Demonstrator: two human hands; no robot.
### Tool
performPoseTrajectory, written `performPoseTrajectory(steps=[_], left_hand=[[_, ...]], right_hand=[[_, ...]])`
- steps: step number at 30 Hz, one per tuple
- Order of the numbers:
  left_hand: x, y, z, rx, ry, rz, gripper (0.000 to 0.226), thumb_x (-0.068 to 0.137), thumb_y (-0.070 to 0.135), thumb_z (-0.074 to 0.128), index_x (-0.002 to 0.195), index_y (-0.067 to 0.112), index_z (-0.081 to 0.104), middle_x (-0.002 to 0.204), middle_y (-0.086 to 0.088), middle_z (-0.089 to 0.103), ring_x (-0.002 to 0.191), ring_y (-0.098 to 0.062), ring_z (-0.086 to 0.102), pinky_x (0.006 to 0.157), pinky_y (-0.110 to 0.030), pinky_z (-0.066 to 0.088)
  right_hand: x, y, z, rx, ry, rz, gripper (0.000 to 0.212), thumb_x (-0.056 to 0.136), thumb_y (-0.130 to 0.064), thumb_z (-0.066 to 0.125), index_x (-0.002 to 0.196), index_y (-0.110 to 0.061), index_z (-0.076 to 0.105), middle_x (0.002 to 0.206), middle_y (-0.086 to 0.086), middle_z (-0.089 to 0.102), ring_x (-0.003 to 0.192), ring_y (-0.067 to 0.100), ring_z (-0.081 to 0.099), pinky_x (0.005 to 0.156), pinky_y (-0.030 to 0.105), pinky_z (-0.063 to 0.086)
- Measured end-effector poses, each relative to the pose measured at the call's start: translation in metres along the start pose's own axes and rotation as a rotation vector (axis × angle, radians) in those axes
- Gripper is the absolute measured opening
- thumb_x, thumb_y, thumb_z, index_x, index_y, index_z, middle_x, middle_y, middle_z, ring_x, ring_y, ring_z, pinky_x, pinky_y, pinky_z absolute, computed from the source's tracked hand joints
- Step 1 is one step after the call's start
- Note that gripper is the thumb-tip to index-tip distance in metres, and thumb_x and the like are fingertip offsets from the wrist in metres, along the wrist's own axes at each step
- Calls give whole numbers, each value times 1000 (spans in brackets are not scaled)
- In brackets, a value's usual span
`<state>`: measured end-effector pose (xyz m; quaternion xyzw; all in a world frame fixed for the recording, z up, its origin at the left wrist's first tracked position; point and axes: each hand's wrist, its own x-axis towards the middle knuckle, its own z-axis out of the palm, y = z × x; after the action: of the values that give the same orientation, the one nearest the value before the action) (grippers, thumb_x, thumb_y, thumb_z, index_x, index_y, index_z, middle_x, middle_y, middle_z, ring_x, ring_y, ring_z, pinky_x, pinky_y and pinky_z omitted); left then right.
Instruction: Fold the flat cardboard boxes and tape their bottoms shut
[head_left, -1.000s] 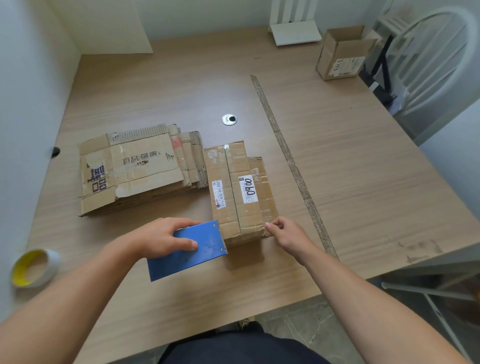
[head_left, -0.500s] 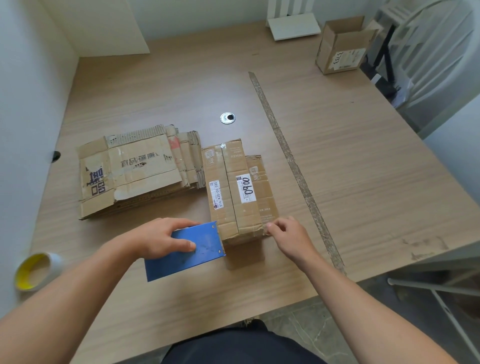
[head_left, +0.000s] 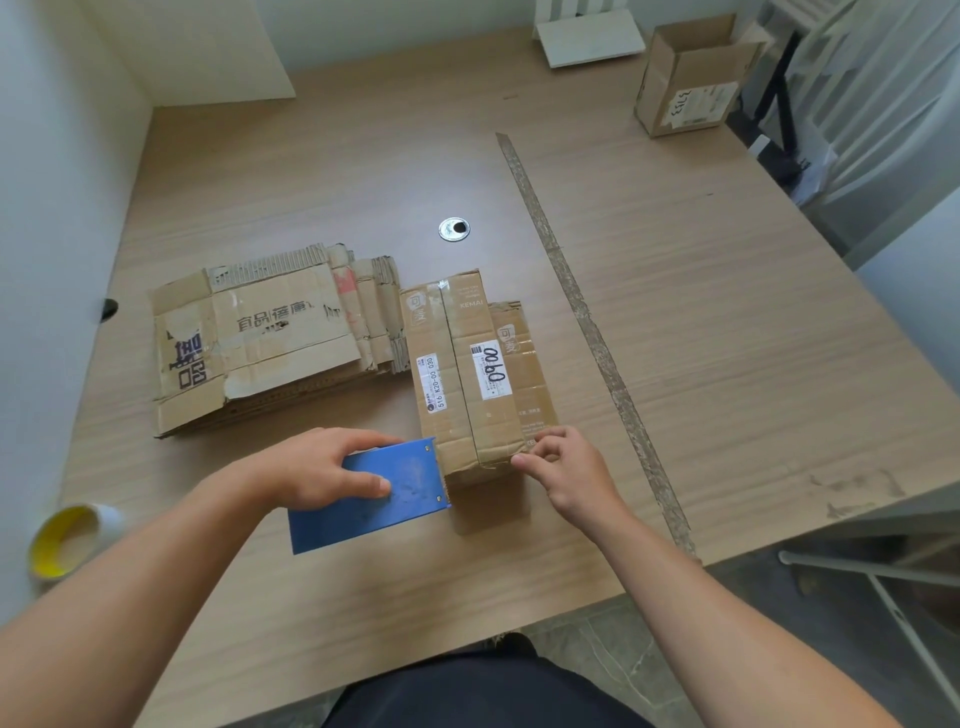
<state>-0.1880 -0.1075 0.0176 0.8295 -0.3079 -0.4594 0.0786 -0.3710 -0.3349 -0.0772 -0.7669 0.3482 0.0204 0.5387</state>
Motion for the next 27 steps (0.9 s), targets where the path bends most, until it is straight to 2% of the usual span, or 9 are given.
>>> performPoseTrajectory(steps=[2, 3, 6, 8, 10, 16, 20, 23, 27], left_hand=[[2, 1, 0, 1, 13, 3, 53, 69, 63, 55, 121, 61, 46, 114, 22, 61, 100, -1, 58, 82, -25, 44], [3, 1, 0, 4, 21, 4, 56, 68, 63, 55, 123, 60, 46, 114, 21, 61, 100, -2, 58, 83, -25, 45], [6, 1, -1, -2, 37, 9, 56, 69, 63, 54, 125, 59, 47, 115, 20, 62, 100, -2, 58, 85, -26, 46], [6, 0, -1, -17, 39, 15, 53, 69, 63, 54, 121, 60, 46, 114, 21, 62, 100, -2, 58, 84, -25, 45], [4, -2, -1, -28, 40, 21, 52, 69, 62, 55, 120, 61, 45, 114, 22, 61, 100, 0, 57, 80, -21, 43], [4, -7, 6, -74, 103, 20, 61, 70, 62, 54, 130, 61, 44, 117, 19, 61, 101, -4, 57, 84, -26, 46], [0, -16, 14, -64, 144, 36, 66, 72, 66, 53, 137, 60, 39, 116, 19, 59, 98, -3, 56, 81, -26, 46], [-9, -23, 19, -58, 165, 61, 61, 73, 67, 50, 133, 66, 35, 108, 29, 57, 94, 3, 55, 78, -23, 46], [-15, -25, 20, -75, 176, 81, 60, 73, 68, 50, 131, 67, 34, 108, 34, 56, 95, 5, 55, 78, -19, 44]], right_hand=[[3, 0, -2, -192, 79, -125, 20, 85, -35, 76, 81, -19, 66, 117, -1, 51, 115, 20, 51, 94, 29, 39], [6, 0, -4, -329, 121, -214, 23, 86, -37, 74, 98, -19, 67, 125, 1, 49, 120, 24, 47, 99, 36, 41], [18, -5, -9, -707, 84, -531, 67, 90, -33, 66, 148, -34, 34, 158, 6, 24, 144, 31, 21, 112, 51, 30], [31, -12, -8, -876, -48, -735, 82, 92, -30, 61, 153, -43, 9, 166, 3, 5, 152, 28, -2, 119, 49, 10], [46, -14, -1, -970, -162, -864, 78, 97, -36, 54, 154, -44, 1, 167, -1, -1, 152, 24, -12, 118, 47, -2], [74, 3, 6, -855, -169, -1026, 65, 97, -37, 50, 156, -31, 21, 164, 0, 19, 151, 28, 10, 111, 49, 40], [75, 3, 4, -837, -165, -1039, 64, 97, -53, 37, 155, -30, 22, 162, -5, 17, 151, 26, 10, 117, 45, 30], [73, 2, 8, -799, -121, -992, 65, 97, -65, 29, 153, -31, 29, 161, -6, 24, 151, 22, 14, 110, 49, 42], [77, 4, 8, -836, -102, -1026, 62, 101, -62, 27, 151, -26, 36, 158, -1, 36, 149, 27, 26, 96, 51, 52]])
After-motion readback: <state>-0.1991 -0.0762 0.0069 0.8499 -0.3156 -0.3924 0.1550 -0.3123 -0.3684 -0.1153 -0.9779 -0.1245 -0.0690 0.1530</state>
